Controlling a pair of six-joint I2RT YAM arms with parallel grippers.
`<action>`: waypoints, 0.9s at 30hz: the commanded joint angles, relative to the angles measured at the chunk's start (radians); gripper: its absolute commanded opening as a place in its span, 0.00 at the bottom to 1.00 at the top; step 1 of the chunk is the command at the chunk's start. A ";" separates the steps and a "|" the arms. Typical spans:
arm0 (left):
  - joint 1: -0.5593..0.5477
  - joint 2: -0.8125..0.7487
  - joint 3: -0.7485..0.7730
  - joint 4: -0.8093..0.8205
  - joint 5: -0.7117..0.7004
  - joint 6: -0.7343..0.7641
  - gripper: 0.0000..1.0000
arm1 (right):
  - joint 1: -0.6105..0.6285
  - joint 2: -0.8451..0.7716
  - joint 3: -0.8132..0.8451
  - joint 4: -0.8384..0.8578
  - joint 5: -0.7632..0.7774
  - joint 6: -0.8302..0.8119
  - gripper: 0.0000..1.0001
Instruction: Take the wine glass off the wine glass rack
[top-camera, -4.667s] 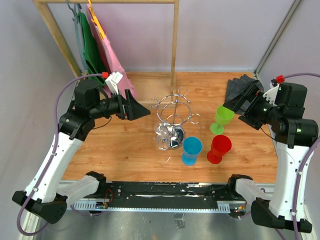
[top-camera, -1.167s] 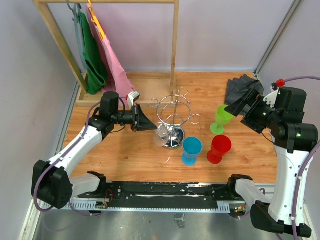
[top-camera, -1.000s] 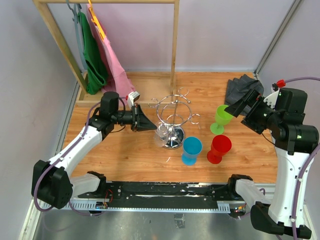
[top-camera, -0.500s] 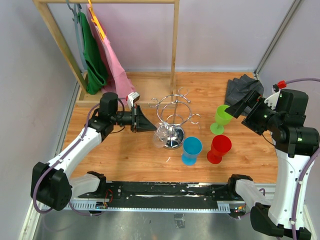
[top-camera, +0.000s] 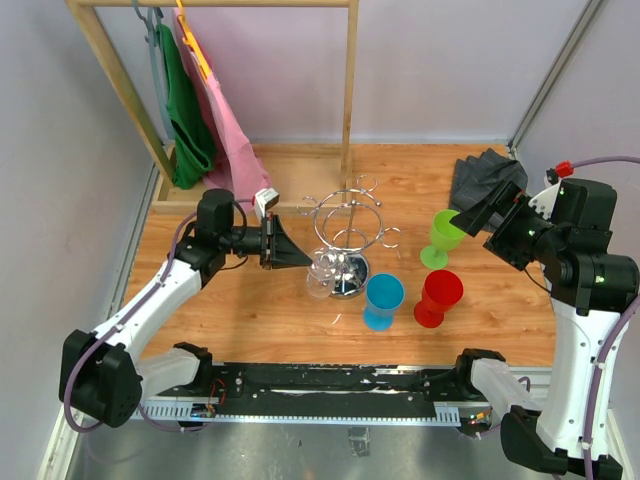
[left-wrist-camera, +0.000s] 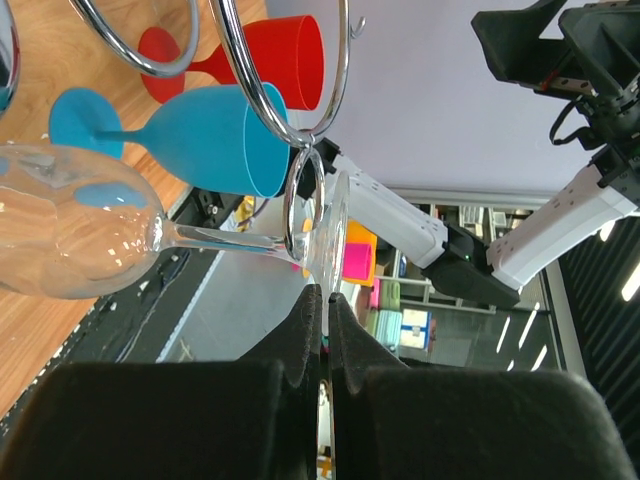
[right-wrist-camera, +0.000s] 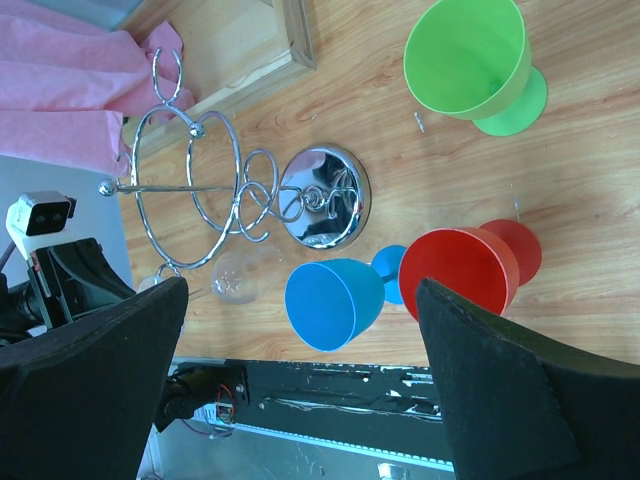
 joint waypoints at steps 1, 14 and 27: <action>0.004 -0.041 -0.015 0.041 0.058 -0.016 0.00 | -0.005 -0.012 0.003 -0.007 0.010 -0.002 0.99; 0.005 -0.082 -0.038 0.074 0.096 -0.041 0.00 | -0.006 -0.029 0.000 -0.016 0.009 0.001 0.99; 0.003 -0.156 -0.010 -0.046 0.134 0.020 0.00 | -0.005 -0.021 0.009 -0.024 -0.003 -0.013 0.99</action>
